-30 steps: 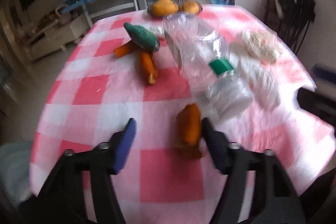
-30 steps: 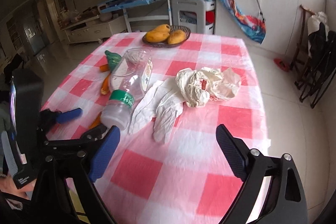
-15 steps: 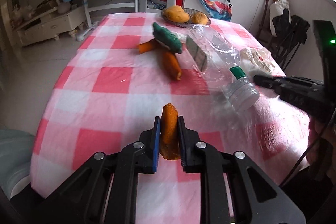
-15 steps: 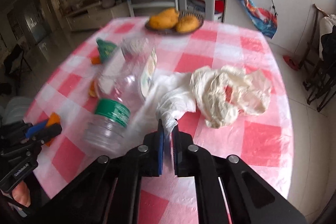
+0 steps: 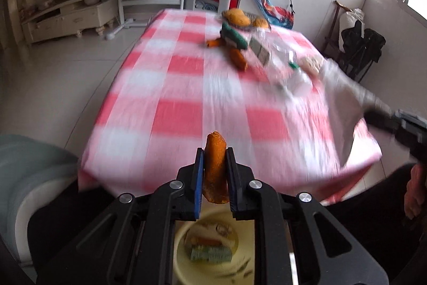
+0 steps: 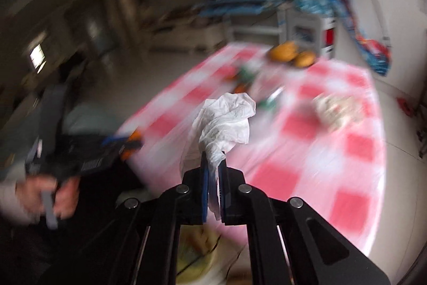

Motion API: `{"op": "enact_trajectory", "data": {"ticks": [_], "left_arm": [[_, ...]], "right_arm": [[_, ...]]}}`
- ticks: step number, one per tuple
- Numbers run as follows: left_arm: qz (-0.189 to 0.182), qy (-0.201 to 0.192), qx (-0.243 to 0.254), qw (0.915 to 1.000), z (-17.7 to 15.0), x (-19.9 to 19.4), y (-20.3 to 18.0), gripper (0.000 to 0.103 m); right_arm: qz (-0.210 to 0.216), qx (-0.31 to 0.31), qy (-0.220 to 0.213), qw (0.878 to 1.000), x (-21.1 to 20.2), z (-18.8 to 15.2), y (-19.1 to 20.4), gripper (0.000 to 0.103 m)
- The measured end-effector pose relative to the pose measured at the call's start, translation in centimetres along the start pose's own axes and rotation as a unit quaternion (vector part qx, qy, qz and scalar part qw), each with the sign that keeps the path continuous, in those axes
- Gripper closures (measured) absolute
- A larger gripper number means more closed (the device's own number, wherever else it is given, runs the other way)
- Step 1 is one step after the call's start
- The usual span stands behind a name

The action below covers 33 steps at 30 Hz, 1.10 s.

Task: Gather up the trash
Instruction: 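Lower both held items into the yellow bucket and open both tools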

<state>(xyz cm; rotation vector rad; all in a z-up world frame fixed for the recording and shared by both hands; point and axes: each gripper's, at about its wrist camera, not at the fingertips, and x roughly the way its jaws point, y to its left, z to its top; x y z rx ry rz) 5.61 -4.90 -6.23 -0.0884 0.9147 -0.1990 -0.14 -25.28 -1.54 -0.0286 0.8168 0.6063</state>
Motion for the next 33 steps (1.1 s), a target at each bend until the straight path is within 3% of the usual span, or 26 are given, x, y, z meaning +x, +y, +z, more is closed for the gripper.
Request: {"op": "enact_trajectory", "data": {"ticks": [5,10,13,14,15,16,17,20,22,25,33], "left_arm": [[-0.005,0.045,-0.009,0.9989,-4.7,-1.0,0.7,0.087],[0.001,0.114,-0.017,0.9934,-7.6,0.7,0.6,0.087],[0.025,0.128,-0.009,0.9914,-8.9,1.3,0.6,0.084],[0.028,0.125,-0.008,0.9917,-9.1,1.2,0.6,0.078],[0.033,0.116,-0.01,0.9927,-9.1,0.9,0.8,0.072],[0.036,0.107,-0.013,0.9935,-9.1,0.6,0.9,0.057],[0.039,0.094,-0.019,0.9946,-9.0,0.1,1.2,0.045],[0.05,0.041,-0.034,0.9973,-7.8,-1.5,1.9,0.033],[0.078,0.008,-0.024,0.9967,-6.9,-2.4,2.0,0.026],[0.11,-0.047,-0.028,0.9924,-6.5,-3.8,2.6,0.014],[0.103,-0.042,-0.046,0.9927,-6.2,-3.3,3.7,0.011]], "right_arm": [[0.04,-0.095,0.122,0.987,2.9,-4.3,6.2,0.096],[0.06,-0.134,0.197,0.969,6.6,-6.9,9.3,0.094],[0.043,-0.124,0.215,0.968,8.3,-7.6,9.4,0.085],[0.039,-0.117,0.214,0.969,8.4,-7.6,9.2,0.073],[0.027,-0.106,0.206,0.972,8.4,-7.4,8.8,0.053],[0.017,-0.097,0.196,0.976,8.3,-7.2,8.5,0.046],[0.006,-0.083,0.18,0.98,7.9,-6.8,8.1,0.044],[-0.011,-0.051,0.149,0.987,7.1,-6.4,7.3,0.039],[-0.037,-0.043,0.121,0.991,6.5,-6.0,7.0,0.035],[-0.08,-0.039,0.079,0.993,5.8,-5.4,6.7,0.022],[-0.129,-0.013,0.046,0.99,5.8,-5.2,5.4,0.019]]}}
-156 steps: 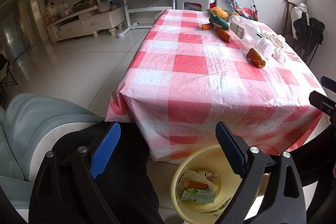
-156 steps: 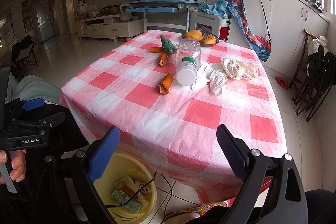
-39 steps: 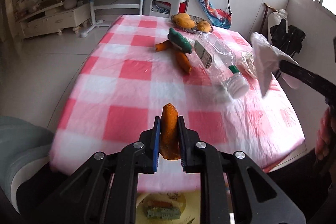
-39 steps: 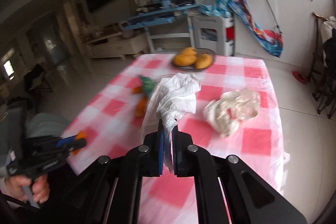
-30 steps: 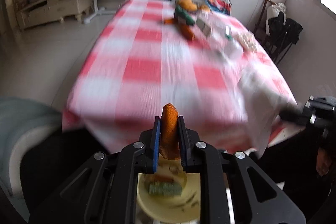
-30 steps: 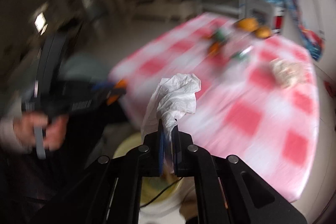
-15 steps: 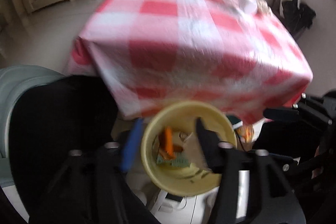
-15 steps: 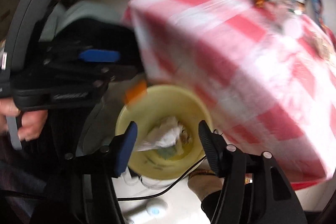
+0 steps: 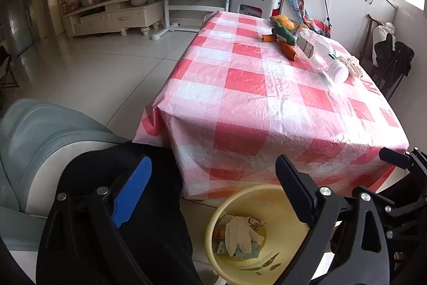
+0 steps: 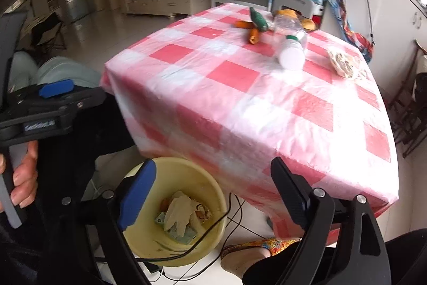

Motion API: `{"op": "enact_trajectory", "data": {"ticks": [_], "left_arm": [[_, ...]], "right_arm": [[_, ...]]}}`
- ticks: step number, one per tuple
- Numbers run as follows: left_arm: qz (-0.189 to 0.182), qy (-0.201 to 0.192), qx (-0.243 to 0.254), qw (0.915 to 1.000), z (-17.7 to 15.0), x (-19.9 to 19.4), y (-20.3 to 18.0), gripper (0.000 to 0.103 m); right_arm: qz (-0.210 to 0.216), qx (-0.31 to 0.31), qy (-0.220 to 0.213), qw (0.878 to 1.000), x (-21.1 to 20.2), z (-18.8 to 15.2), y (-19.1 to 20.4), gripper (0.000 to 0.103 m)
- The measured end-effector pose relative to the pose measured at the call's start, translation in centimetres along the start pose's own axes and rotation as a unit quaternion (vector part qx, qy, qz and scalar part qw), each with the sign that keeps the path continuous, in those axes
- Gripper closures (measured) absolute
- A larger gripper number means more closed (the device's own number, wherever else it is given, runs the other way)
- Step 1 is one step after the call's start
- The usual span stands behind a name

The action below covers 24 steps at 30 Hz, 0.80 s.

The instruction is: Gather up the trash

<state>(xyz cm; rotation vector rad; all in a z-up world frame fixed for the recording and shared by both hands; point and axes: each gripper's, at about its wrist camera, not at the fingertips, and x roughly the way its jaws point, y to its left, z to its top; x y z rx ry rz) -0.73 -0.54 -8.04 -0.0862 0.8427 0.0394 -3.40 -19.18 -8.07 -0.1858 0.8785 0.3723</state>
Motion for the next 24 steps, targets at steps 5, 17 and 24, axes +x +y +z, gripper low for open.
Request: {"op": "enact_trajectory", "data": {"ticks": [5,17,24], "left_arm": [[0.001,0.009,0.007,0.9999,-0.4,0.7,-0.6,0.01],[-0.008,0.022,-0.01,0.9997,-0.3,1.3,-0.1,0.009],[-0.009,0.026,-0.012,0.9995,-0.3,1.5,-0.1,0.009]], "right_arm": [[-0.015,0.0,0.003,1.0,0.0,-0.6,0.1,0.016],[-0.022,0.002,-0.002,1.0,-0.6,-1.2,0.1,0.015],[-0.022,0.0,0.002,1.0,-0.5,-1.3,0.2,0.015]]}}
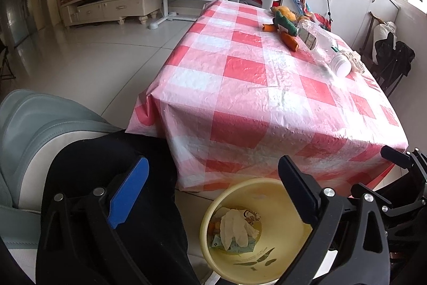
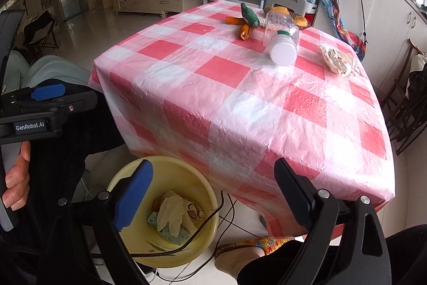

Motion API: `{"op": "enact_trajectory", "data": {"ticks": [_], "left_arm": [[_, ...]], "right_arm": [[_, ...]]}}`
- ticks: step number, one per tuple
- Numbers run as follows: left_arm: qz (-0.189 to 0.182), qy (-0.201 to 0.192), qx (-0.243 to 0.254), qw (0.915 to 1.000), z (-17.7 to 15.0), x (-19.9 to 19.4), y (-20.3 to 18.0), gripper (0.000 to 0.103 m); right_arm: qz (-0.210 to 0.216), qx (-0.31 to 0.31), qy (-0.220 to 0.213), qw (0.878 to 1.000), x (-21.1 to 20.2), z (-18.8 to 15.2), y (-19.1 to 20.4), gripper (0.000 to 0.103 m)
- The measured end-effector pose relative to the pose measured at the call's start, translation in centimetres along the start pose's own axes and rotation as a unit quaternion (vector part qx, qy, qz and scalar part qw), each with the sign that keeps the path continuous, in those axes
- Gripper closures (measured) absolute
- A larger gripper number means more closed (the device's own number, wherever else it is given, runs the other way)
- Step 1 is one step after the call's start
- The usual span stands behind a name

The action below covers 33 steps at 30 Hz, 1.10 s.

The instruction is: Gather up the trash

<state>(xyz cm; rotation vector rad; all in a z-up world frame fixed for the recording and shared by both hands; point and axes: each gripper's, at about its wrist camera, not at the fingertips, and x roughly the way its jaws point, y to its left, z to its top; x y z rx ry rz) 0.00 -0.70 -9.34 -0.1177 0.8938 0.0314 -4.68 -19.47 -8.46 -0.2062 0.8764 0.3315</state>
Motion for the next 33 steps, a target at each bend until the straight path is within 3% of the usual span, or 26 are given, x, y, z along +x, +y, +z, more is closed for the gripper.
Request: {"op": "enact_trajectory", "data": {"ticks": [33], "left_arm": [[-0.001,0.002,-0.002,1.0,0.02,0.21,0.08,0.008]], "right_arm": [[0.002,0.003,0.005,1.0,0.31,-0.18,-0.08,0.012]]}}
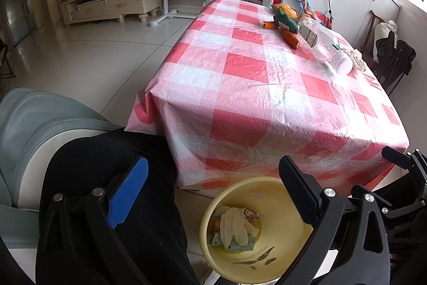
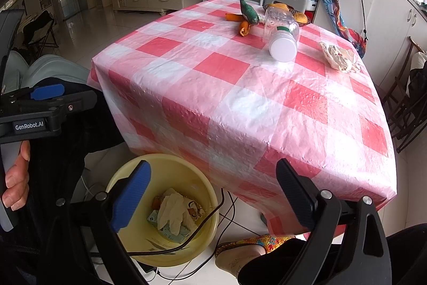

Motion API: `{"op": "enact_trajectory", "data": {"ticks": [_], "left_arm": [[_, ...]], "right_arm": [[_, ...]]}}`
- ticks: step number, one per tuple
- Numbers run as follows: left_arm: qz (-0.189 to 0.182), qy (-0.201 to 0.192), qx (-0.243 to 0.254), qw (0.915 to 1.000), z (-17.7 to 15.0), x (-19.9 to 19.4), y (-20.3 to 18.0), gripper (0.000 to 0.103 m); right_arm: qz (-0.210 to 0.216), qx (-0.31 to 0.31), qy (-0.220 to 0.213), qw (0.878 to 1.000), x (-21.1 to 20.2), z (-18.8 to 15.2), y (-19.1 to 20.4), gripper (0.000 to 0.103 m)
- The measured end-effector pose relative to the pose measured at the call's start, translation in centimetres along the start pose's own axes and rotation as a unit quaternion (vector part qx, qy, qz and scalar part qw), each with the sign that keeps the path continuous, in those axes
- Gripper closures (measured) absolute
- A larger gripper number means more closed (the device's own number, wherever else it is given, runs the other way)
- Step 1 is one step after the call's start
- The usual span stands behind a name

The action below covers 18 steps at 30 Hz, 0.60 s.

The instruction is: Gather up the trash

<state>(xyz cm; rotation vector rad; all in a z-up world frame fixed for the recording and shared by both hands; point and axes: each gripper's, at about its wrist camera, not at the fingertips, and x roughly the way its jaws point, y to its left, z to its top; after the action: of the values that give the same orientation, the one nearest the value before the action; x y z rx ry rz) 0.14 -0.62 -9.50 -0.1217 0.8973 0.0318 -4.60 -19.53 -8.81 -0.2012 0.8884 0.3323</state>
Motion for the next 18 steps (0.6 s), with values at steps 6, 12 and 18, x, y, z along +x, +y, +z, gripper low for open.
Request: {"op": "enact_trajectory", "data": {"ticks": [6,12,18], "left_arm": [[0.0,0.0,0.0,1.0,0.01,0.02,0.0,0.008],[0.001,0.0,0.0,1.0,0.02,0.02,-0.02,0.008],[0.001,0.0,0.0,1.0,0.07,0.03,-0.01,0.008]], "right_arm": [[0.0,0.0,0.0,1.0,0.0,0.02,-0.02,0.012],[0.0,0.0,-0.001,1.0,-0.01,0.03,-0.04,0.012],[-0.002,0.005,-0.004,1.0,-0.13,0.13,-0.38,0.012]]}}
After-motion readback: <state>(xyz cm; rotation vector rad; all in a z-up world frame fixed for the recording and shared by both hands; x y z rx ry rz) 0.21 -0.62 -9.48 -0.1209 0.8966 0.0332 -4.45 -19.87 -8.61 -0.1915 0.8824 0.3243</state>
